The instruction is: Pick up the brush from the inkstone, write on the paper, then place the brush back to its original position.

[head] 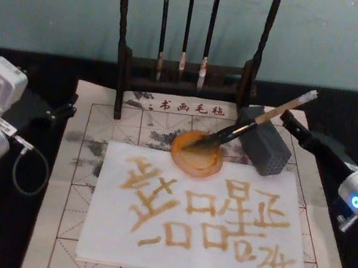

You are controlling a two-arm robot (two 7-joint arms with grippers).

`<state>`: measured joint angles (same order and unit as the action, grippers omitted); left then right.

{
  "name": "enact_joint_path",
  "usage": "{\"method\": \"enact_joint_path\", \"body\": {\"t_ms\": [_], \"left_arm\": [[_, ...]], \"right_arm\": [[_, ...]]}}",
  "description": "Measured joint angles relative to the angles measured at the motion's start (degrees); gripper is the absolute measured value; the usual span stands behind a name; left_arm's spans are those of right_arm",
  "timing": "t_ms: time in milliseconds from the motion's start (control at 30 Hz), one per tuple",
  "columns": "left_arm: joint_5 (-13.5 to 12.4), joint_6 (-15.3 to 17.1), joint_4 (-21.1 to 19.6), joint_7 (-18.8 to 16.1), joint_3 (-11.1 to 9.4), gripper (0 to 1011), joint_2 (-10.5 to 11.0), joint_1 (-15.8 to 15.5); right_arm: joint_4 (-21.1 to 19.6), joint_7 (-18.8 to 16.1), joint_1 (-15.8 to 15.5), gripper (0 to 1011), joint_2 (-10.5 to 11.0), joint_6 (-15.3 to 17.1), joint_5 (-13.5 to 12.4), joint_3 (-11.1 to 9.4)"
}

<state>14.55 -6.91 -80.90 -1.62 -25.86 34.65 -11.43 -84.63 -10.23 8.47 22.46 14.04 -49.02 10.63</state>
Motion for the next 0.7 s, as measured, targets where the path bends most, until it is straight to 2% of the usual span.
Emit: {"method": "enact_joint_path", "body": {"t_ms": [100,333,700], "left_arm": [[0.0,0.0,0.0,0.0,0.0,1001,0.0,0.0],[0.0,0.0,0.0,0.0,0.0,1001,0.0,0.0],[0.0,0.0,0.0,0.0,0.0,1001,0.0,0.0]], "right_arm": [[0.37,1.18,0.62,1002,-1.32,1.93,-2.9,-0.47],[1.88,4.0,2.46,1002,-3.53,5.42,-7.8,-1.01],[5.18,7.43,5.46,1003,-6.07,6.92,-12.34,-1.07]]}}
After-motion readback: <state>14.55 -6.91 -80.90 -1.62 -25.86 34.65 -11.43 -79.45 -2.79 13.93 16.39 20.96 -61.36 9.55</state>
